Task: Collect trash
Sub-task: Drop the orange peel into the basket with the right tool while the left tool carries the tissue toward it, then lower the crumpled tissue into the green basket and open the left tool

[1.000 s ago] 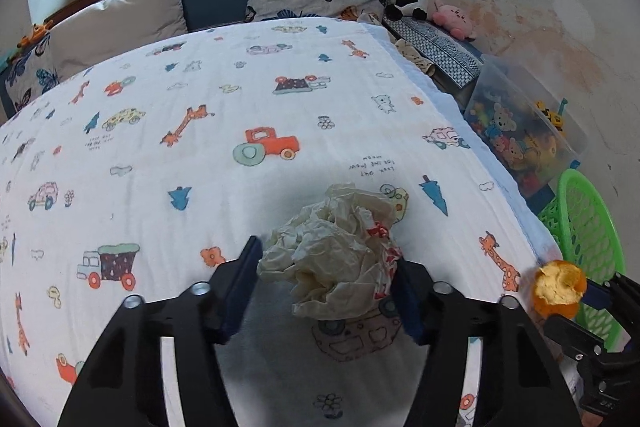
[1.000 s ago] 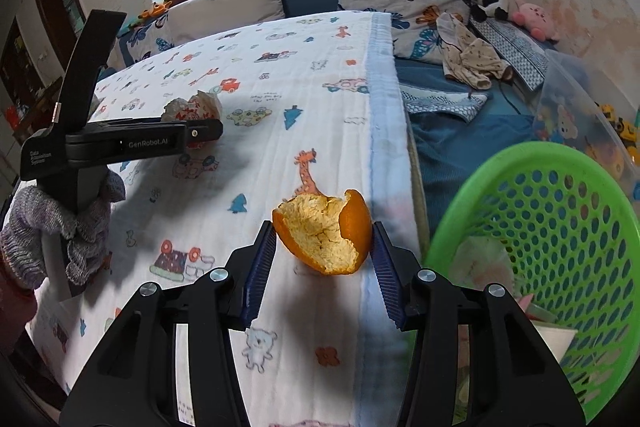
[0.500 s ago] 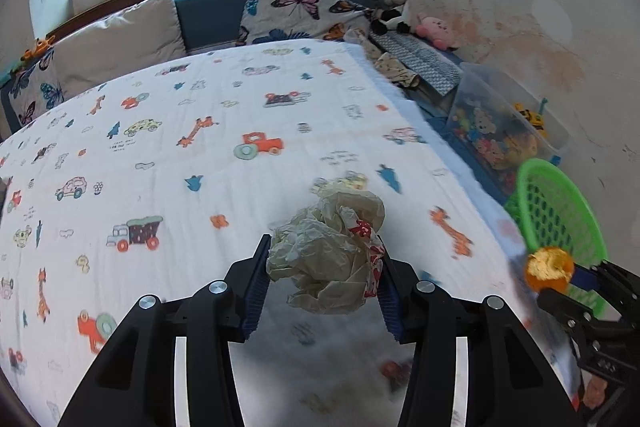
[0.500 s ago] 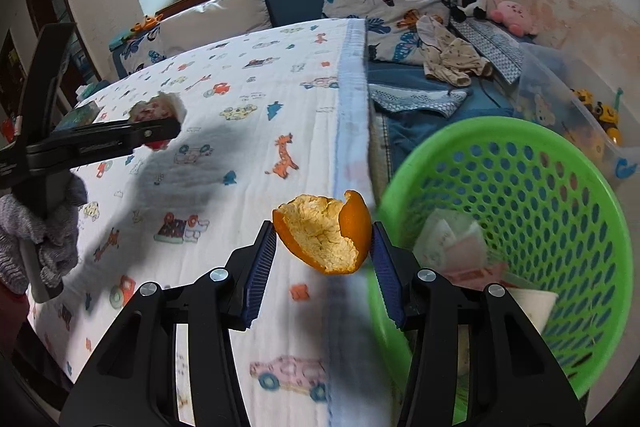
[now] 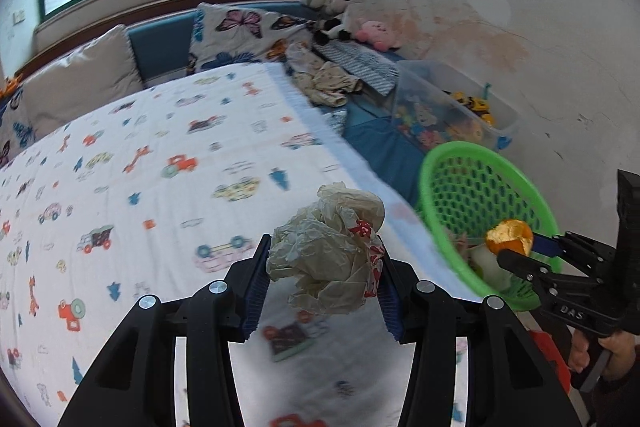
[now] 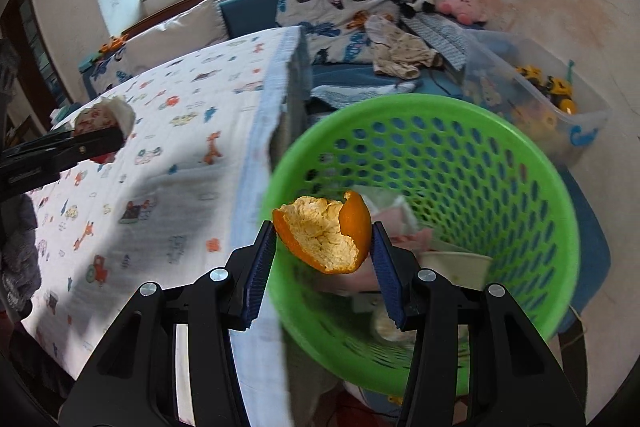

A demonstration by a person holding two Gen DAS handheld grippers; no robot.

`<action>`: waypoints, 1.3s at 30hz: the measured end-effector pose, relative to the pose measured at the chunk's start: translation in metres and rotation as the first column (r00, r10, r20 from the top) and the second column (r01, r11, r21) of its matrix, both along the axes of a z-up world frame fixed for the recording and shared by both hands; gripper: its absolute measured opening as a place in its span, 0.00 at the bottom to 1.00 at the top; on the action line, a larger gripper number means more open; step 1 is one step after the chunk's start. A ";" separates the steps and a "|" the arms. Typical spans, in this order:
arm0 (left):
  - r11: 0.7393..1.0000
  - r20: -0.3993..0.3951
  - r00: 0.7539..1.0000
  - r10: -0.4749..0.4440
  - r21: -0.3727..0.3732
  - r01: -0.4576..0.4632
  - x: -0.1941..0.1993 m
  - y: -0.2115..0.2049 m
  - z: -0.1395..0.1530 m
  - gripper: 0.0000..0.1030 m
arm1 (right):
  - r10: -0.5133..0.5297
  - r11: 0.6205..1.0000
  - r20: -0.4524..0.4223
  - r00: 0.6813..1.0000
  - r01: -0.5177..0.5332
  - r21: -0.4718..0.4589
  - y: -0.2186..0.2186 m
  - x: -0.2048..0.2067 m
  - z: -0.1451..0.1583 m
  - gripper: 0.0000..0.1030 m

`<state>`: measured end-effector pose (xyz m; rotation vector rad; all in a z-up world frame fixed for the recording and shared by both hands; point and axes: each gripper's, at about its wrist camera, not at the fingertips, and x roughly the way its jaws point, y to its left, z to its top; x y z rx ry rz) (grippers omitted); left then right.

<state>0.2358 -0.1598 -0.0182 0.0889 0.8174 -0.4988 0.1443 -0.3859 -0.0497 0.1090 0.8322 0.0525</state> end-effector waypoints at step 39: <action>0.973 -0.036 0.972 -0.231 -0.001 0.231 -0.038 -0.146 -0.003 0.47 | -0.152 0.987 0.059 0.987 0.149 0.059 -0.072 -0.065 0.016 0.71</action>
